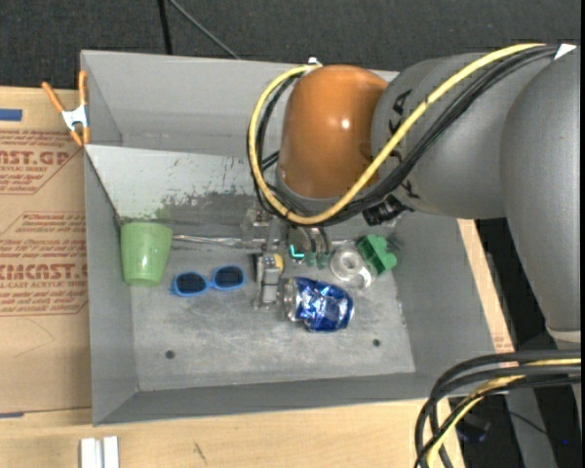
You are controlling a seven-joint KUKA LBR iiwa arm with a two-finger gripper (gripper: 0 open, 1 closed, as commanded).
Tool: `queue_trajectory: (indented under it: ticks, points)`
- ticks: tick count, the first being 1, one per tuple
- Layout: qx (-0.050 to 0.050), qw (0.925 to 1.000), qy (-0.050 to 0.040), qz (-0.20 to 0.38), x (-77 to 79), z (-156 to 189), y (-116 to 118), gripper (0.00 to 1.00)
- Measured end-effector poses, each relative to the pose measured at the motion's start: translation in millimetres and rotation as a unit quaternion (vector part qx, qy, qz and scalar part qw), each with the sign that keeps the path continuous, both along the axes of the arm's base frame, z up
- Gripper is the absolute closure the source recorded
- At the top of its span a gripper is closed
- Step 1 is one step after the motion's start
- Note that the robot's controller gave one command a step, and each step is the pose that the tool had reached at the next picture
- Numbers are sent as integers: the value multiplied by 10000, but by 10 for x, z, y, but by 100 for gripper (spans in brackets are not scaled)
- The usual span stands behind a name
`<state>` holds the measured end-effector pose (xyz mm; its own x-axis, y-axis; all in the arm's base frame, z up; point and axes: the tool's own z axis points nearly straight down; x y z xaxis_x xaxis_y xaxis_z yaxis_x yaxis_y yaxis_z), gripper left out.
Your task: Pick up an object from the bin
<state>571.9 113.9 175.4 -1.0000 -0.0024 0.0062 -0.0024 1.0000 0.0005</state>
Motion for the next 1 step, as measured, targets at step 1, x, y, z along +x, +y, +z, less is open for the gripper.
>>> queue_trajectory:
  ticks: [1]
  points:
    - [2,9995,-9,331,167,-1107,470,0]
